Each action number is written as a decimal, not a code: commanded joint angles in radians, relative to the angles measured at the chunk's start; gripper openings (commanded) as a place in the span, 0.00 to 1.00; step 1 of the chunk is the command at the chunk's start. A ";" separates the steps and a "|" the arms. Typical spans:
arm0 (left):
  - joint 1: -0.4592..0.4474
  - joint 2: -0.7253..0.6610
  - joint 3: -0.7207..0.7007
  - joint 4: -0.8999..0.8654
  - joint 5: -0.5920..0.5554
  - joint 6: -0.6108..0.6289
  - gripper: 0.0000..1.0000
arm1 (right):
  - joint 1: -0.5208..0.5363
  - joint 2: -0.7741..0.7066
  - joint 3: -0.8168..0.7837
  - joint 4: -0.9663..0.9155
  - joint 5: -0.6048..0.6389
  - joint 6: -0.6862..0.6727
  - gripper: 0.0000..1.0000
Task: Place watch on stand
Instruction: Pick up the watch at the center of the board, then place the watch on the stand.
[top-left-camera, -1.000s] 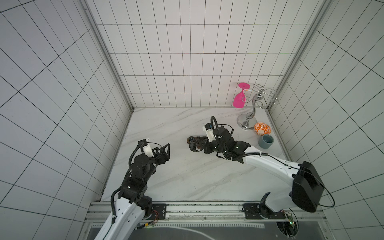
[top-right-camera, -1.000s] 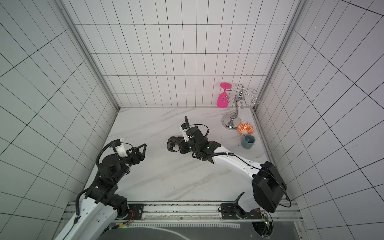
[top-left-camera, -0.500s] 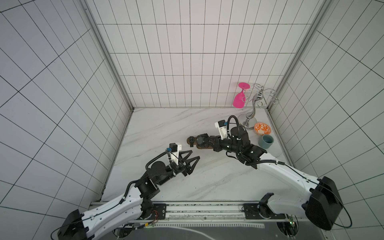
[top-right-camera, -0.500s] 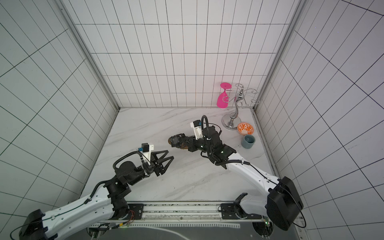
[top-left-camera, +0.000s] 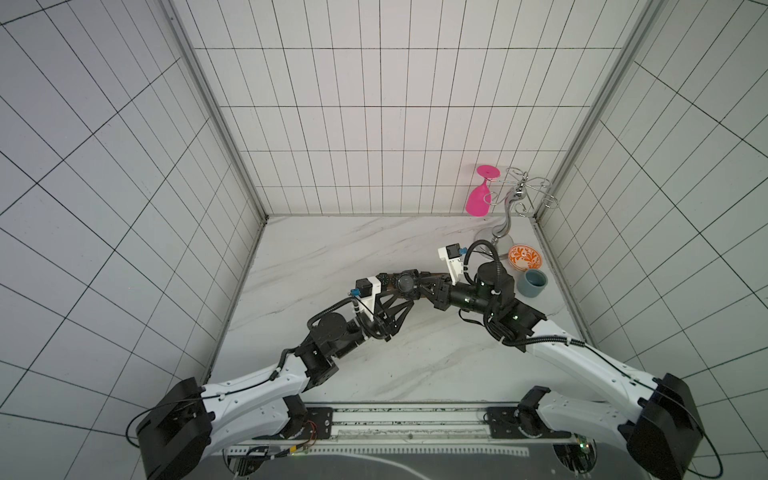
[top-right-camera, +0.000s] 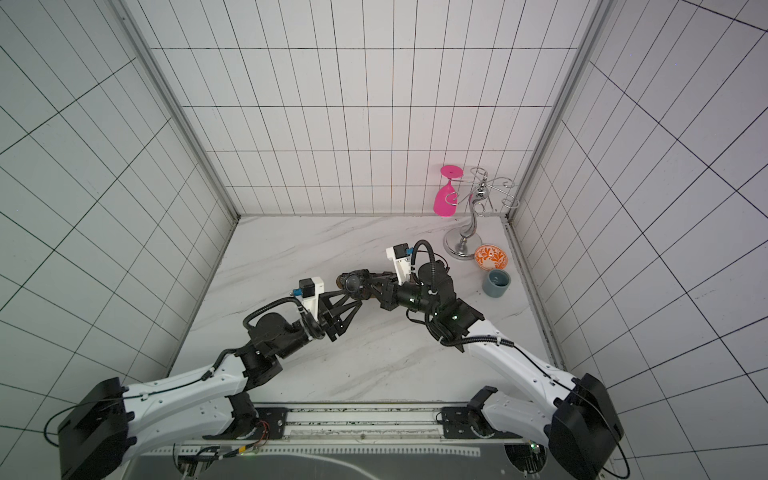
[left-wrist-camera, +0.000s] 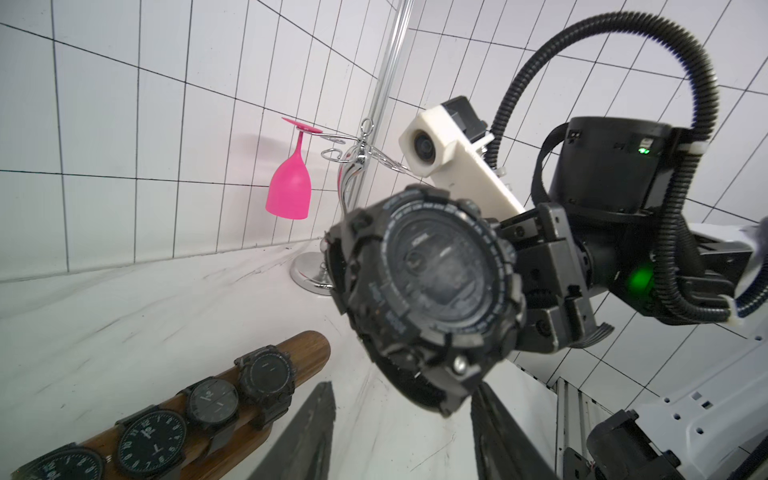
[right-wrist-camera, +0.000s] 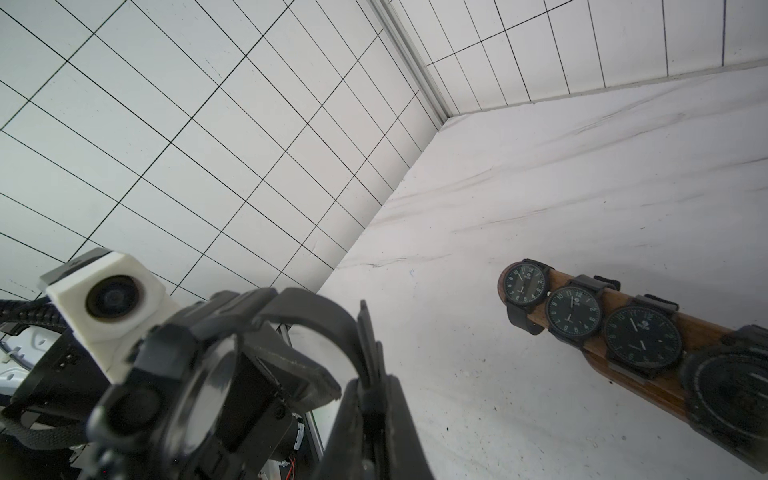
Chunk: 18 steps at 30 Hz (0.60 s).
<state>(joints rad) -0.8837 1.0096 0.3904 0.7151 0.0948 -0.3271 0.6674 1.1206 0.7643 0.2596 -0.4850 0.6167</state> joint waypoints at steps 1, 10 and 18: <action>-0.015 0.003 0.031 0.092 0.040 0.044 0.50 | -0.004 -0.007 -0.054 0.049 -0.036 0.024 0.00; -0.021 0.044 0.074 0.079 0.107 0.071 0.29 | -0.004 0.004 -0.063 0.080 -0.068 0.051 0.00; -0.022 0.063 0.085 0.092 0.108 0.060 0.18 | -0.001 0.017 -0.066 0.091 -0.084 0.054 0.00</action>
<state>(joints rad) -0.9024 1.0676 0.4423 0.7849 0.1902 -0.2752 0.6674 1.1271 0.7506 0.3046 -0.5407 0.6575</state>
